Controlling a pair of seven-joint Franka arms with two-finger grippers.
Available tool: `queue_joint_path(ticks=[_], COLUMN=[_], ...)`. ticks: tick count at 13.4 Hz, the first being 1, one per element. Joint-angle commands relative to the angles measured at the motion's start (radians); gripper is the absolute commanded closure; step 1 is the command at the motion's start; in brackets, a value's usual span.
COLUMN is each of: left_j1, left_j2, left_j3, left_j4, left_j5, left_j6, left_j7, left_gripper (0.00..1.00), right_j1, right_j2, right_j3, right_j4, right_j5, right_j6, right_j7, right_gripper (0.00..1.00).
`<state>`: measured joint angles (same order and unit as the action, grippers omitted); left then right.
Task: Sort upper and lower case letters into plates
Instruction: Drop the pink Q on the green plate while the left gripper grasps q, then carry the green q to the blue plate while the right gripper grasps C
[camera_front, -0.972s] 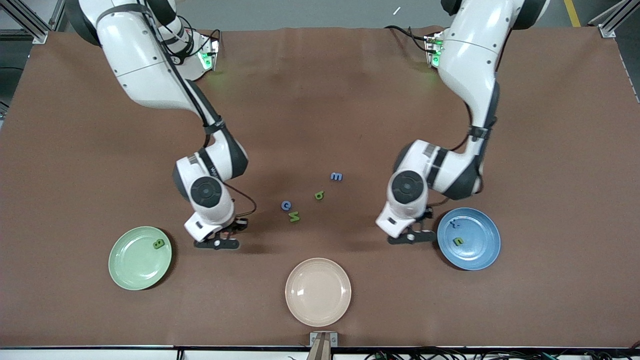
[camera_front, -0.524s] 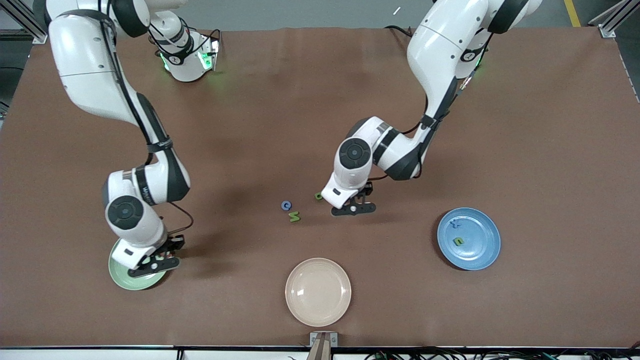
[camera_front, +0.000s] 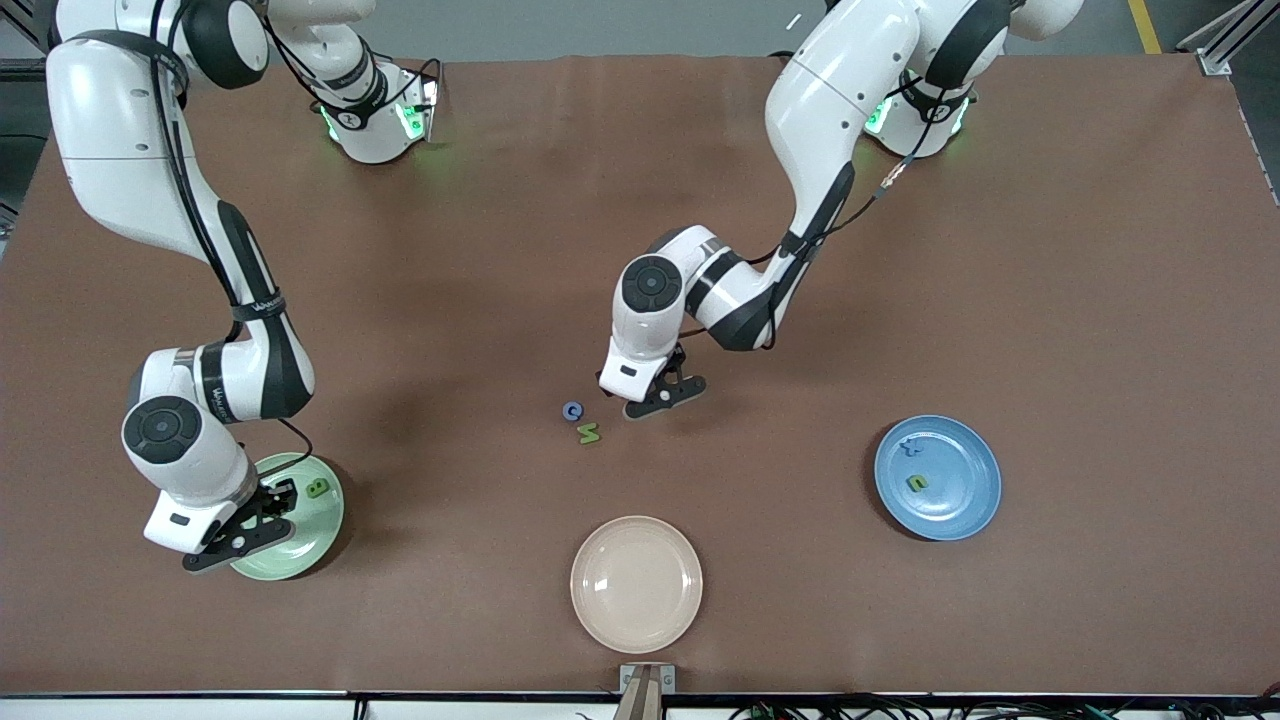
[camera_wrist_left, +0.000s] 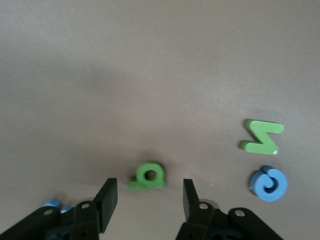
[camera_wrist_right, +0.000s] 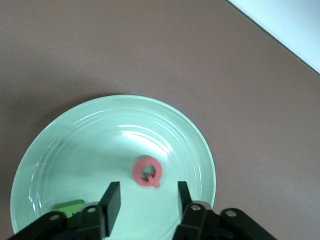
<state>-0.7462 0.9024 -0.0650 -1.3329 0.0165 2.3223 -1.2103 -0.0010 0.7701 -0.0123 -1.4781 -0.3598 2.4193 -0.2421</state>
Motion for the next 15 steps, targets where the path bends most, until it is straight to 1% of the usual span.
queue_joint_path(ticks=[1,3,5,6,7,8,11,13,15], left_j1=[-0.007,-0.008,-0.010,-0.012,-0.012,-0.015,-0.018,-0.022,-0.030], left_j2=[0.038,0.044,0.055,0.056,0.056,0.056,0.056,0.053,0.047], left_j3=[0.013,0.019,0.027,0.028,0.028,0.028,0.028,0.028,0.028], left_j4=[0.053,0.052,0.052,0.052,0.052,0.050,0.049,0.050,0.050], left_j5=[-0.017,-0.015,-0.012,-0.012,-0.010,-0.009,-0.010,-0.013,-0.012], left_j6=[-0.003,-0.004,-0.009,-0.012,-0.015,-0.030,-0.046,-0.093,-0.109], left_j7=[-0.023,-0.032,-0.041,-0.041,-0.041,-0.041,-0.041,-0.044,-0.044], left_gripper=[0.42,0.42,0.42,0.43,0.43,0.42,0.43,0.47,0.50], right_j1=[0.012,0.012,0.028,0.057,0.106,0.151,0.281,0.352,0.374], right_j2=[-0.012,-0.024,-0.058,-0.075,-0.081,-0.087,-0.086,-0.081,-0.078], right_j3=[0.020,0.058,0.122,0.129,0.130,0.130,0.132,0.130,0.130], right_j4=[-0.014,-0.053,-0.111,-0.119,-0.117,-0.116,-0.116,-0.108,-0.099], right_j5=[-0.013,0.008,0.027,0.027,0.027,0.028,0.032,0.082,0.168], right_j6=[-0.002,0.000,-0.012,-0.053,-0.110,-0.136,-0.144,-0.135,-0.129], right_j7=[0.003,0.056,0.169,0.258,0.353,0.462,0.778,0.923,0.937], right_gripper=[0.02,0.01,0.01,0.01,0.01,0.01,0.01,0.01,0.01])
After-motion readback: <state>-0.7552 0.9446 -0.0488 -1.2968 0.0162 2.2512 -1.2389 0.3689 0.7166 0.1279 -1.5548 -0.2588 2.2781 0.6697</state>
